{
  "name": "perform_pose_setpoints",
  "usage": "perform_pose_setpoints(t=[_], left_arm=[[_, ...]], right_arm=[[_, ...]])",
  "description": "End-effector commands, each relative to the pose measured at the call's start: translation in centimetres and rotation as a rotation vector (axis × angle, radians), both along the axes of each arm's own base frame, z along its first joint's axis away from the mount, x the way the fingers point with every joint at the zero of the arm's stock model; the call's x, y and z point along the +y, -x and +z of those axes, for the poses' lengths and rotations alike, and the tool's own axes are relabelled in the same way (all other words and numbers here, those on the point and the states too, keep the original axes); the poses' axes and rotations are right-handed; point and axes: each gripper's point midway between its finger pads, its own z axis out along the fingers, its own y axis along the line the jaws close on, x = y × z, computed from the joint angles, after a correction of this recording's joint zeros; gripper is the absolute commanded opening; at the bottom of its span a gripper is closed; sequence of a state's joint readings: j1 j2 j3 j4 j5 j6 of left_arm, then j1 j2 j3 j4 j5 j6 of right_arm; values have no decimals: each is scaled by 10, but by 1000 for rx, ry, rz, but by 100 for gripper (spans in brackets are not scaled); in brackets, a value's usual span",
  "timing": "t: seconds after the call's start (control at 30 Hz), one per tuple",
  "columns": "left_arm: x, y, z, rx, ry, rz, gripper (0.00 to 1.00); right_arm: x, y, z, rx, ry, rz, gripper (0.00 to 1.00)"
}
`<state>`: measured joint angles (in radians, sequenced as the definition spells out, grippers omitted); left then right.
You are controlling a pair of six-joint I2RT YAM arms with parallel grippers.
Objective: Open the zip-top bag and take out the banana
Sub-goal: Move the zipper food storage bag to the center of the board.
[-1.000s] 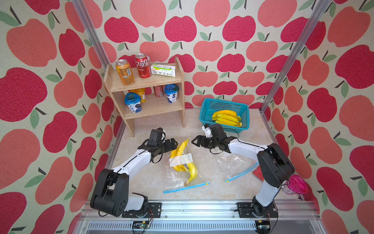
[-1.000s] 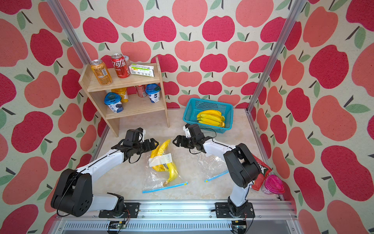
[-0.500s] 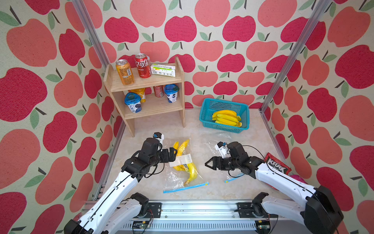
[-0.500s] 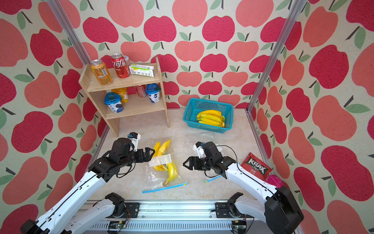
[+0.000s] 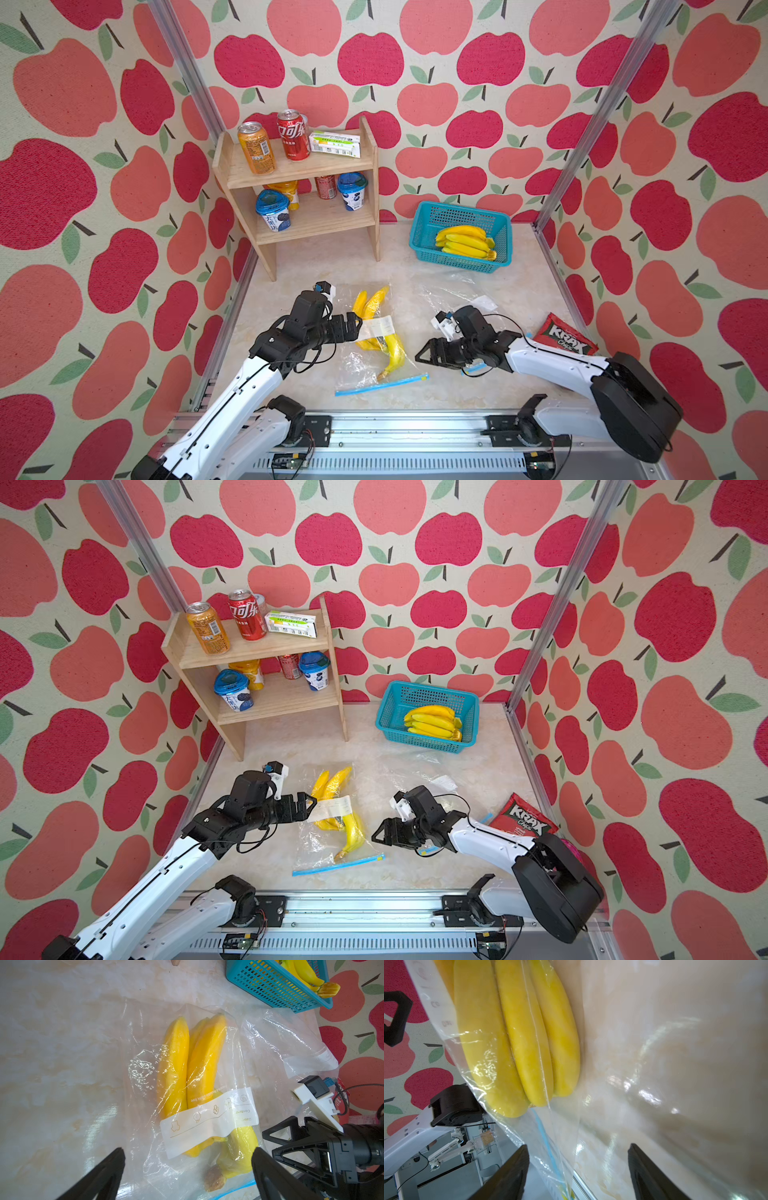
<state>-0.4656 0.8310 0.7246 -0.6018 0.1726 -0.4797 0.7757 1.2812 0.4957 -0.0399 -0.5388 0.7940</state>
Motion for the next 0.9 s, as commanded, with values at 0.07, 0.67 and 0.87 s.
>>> perform_pose_setpoints(t=[0.07,0.67,0.87], left_arm=[[-1,3,2,-1,16,2,98],[-1,7,7,-23,6,-5,97],[-3,6,5,-17,8,-11,98]], right_arm=[[3,3,19,-65,-57,34,77],[13,16,12,-14,-80,122,70],[20,15,15,-24,-97,130,68]])
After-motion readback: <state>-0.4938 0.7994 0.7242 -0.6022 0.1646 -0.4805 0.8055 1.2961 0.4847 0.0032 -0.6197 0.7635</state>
